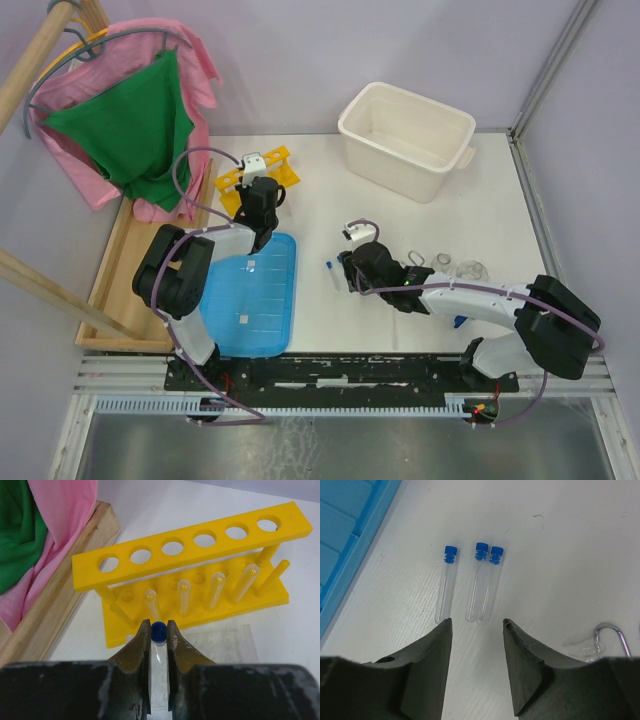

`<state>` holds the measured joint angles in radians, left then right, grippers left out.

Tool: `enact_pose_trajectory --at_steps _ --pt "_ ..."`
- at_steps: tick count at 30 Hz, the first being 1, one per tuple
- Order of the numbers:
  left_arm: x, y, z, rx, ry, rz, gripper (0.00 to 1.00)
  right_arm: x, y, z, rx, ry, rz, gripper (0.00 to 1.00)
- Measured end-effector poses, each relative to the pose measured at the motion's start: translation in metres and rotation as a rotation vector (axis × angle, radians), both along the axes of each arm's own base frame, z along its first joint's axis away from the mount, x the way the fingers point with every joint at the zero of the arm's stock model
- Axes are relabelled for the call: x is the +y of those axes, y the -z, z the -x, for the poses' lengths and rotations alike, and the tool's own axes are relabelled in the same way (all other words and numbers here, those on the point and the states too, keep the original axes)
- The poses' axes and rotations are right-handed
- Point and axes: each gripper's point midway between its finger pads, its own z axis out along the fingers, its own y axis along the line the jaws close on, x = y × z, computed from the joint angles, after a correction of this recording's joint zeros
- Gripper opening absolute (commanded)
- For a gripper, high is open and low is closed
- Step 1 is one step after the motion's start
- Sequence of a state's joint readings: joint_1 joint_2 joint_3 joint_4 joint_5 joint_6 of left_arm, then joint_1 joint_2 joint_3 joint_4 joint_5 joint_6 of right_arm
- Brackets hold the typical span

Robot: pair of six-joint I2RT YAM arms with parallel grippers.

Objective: Organize the chemistry lab equipment
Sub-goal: Insert the test tube into the slot of the test tube rack.

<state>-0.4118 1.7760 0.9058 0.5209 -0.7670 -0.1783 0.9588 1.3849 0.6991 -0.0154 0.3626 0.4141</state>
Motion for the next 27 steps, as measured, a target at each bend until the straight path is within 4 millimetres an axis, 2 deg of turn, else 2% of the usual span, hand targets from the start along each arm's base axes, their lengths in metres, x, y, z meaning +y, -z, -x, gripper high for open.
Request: enact_pose_trajectory --at_steps 27 --pt "-0.0008 0.0023 0.0001 0.0 -0.012 0.038 0.06 -0.001 -0.0006 -0.001 -0.001 0.004 -0.002 0.54"
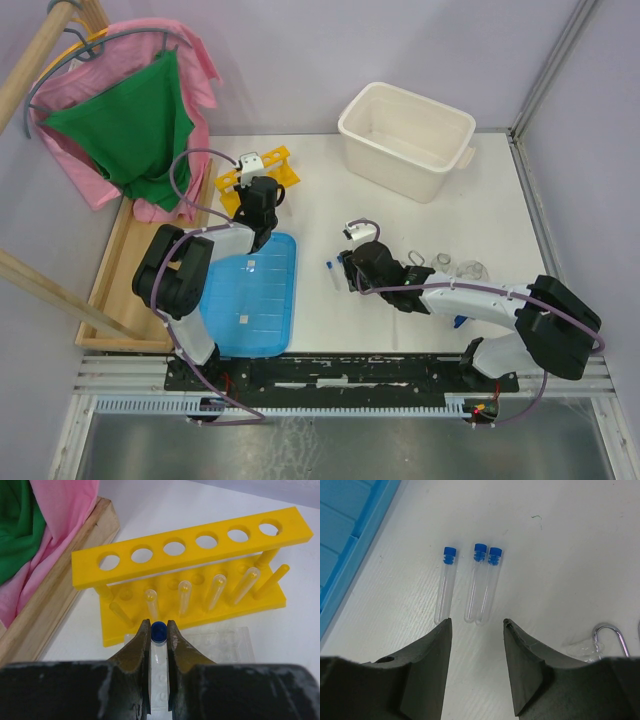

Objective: Organize the chemistry lab equipment
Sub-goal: Insert the test tube into the slot of the test tube rack.

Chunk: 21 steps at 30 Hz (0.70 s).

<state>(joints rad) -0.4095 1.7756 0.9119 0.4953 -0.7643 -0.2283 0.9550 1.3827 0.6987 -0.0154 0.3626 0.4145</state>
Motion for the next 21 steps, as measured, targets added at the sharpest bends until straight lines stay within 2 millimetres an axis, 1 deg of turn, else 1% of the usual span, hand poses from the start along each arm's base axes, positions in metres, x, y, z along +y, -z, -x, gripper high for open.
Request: enact_pose_trajectory --at_steps 5,9,13,16,19,21 --pt "-0.001 0.0 0.0 0.0 0.005 0.008 0.11 0.0 0.0 0.0 0.0 0.001 0.0 0.54" --pt "-0.002 0.001 -0.001 0.007 0.007 0.013 0.11 0.0 0.0 0.0 0.0 0.001 0.0 0.55" --pt "-0.005 0.015 0.006 0.066 0.023 0.028 0.1 0.0 -0.001 0.0 -0.001 0.001 -0.002 0.55" --pt "-0.005 0.021 0.009 0.093 0.027 0.032 0.11 0.0 -0.002 0.0 -0.003 0.001 -0.004 0.55" --pt "-0.006 0.021 0.009 0.092 0.029 0.041 0.15 0.0 -0.004 0.0 -0.006 0.001 -0.01 0.55" --pt "-0.006 0.021 0.009 0.09 0.027 0.046 0.23 0.0 -0.005 0.0 -0.008 0.001 -0.012 0.55"
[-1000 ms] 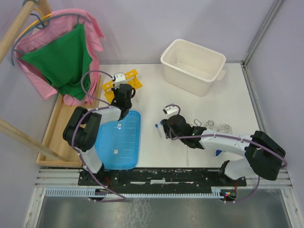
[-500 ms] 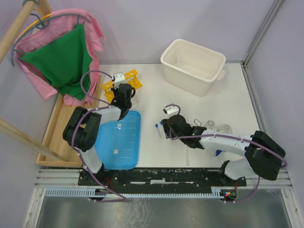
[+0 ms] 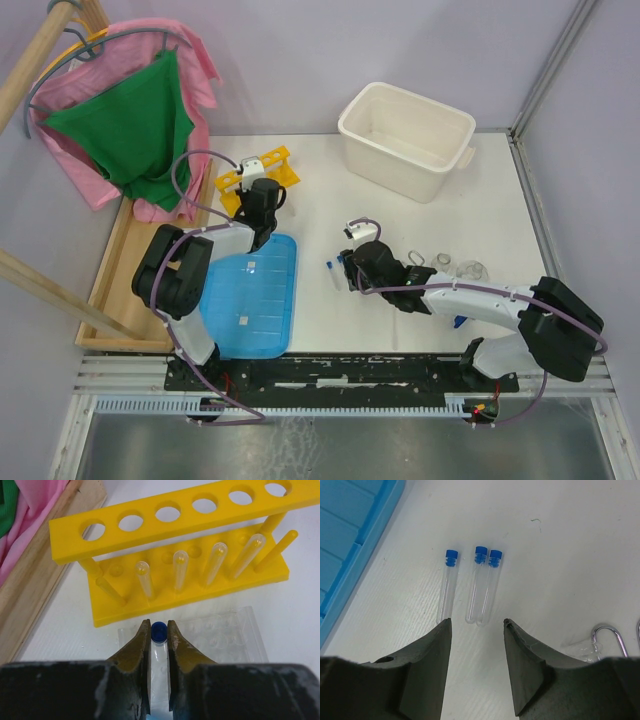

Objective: Organize the chemistry lab equipment
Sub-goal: Insert the test tube into the slot of the test tube rack.

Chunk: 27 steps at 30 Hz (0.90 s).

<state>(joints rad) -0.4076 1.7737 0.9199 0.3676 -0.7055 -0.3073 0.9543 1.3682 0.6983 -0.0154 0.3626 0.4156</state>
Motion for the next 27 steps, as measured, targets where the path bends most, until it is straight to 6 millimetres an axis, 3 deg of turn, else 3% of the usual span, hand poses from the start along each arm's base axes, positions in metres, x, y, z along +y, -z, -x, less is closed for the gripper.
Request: enact_pose_trajectory --at_steps 10,21,27 --pt "0.001 -0.004 0.005 0.012 0.004 0.002 0.47 0.001 0.0 0.001 0.005 -0.004 -0.005 0.56" --pt "-0.005 -0.058 0.017 -0.07 0.027 0.046 0.47 -0.004 0.003 0.004 0.027 0.006 0.015 0.56" --pt "-0.041 -0.078 0.045 -0.08 0.169 0.201 0.45 -0.01 -0.01 -0.004 0.056 0.05 0.062 0.53"
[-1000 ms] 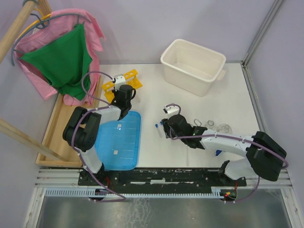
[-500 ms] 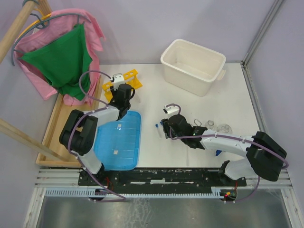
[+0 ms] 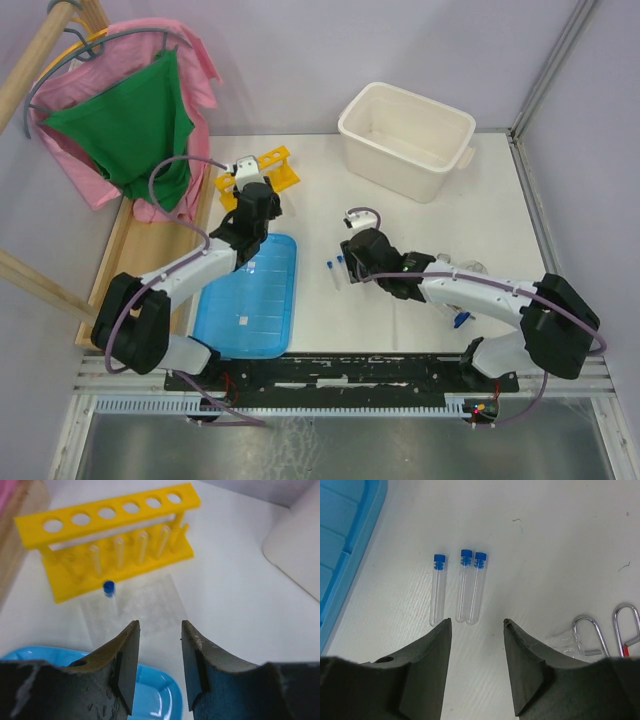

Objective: Organize the chemistry lab equipment
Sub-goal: Insert the test tube into the slot of the test tube rack, then pick up the test tube at the center of the board.

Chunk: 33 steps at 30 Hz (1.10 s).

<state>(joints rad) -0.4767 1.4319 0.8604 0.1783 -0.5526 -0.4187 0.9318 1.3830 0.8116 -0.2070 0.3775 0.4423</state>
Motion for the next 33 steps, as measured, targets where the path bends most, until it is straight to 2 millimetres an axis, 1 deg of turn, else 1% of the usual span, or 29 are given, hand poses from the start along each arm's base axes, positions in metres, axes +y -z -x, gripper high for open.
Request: enact_pose_trajectory --at_steps 2,3,6,8,10,12,14,18,21,28,33 --pt "-0.016 0.008 0.015 0.028 0.066 0.036 0.44 0.003 -0.004 -0.005 0.005 0.007 0.0 0.52" --pt "-0.025 0.015 0.024 0.053 0.101 0.048 0.44 0.003 -0.004 -0.006 0.01 0.009 0.004 0.51" --pt "-0.043 0.04 0.05 0.137 0.185 0.076 0.43 0.0 0.008 -0.006 0.045 0.016 0.036 0.48" --pt "-0.049 0.055 0.066 0.186 0.222 0.092 0.43 -0.004 0.021 -0.005 0.078 0.018 0.064 0.47" --pt "-0.051 0.067 0.083 0.229 0.247 0.11 0.42 -0.008 0.032 -0.005 0.109 0.023 0.086 0.46" --pt "-0.051 0.072 0.095 0.247 0.26 0.122 0.42 -0.011 0.041 -0.005 0.134 0.027 0.102 0.45" --pt "-0.052 0.071 0.105 0.248 0.275 0.146 0.42 -0.012 0.048 -0.005 0.156 0.028 0.112 0.45" --pt "-0.054 0.061 0.114 0.225 0.292 0.193 0.42 -0.013 0.057 -0.004 0.183 0.024 0.121 0.45" --pt "-0.054 0.056 0.12 0.211 0.3 0.223 0.42 -0.009 0.057 -0.004 0.192 0.013 0.111 0.45" --pt "-0.058 0.065 0.128 0.244 0.322 0.247 0.42 0.006 0.049 -0.01 0.182 -0.01 0.071 0.44" --pt "-0.063 0.07 0.131 0.266 0.342 0.253 0.42 0.011 0.054 -0.014 0.19 -0.011 0.077 0.44"
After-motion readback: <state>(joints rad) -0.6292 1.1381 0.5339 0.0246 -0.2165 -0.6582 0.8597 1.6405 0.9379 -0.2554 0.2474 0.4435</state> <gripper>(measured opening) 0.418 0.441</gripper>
